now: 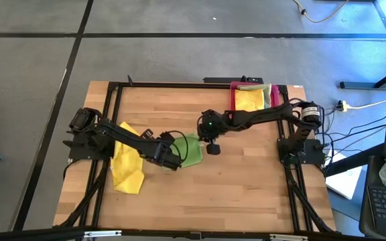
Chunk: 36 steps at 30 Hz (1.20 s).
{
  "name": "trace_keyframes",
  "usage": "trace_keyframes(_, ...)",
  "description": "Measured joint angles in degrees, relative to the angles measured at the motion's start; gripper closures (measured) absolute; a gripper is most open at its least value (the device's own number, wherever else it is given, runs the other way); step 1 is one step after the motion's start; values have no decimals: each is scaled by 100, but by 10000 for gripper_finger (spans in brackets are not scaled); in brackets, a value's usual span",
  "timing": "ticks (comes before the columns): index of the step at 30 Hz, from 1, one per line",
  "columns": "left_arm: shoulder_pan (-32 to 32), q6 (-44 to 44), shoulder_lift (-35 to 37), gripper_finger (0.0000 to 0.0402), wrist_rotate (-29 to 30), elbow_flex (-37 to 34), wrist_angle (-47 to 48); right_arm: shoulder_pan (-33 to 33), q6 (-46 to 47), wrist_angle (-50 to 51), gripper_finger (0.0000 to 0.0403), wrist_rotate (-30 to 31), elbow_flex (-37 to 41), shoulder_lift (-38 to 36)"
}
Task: Fold microfiber towels
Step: Fold the green towel, then put the green towel into the red bin
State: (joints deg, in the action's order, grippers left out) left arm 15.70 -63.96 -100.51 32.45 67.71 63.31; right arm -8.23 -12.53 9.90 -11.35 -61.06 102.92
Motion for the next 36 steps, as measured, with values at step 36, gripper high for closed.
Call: trace_keyframes(36, -365, 318, 0, 294, -409, -16, 1240, 580, 1994, -14, 251, -307, -7, -466)
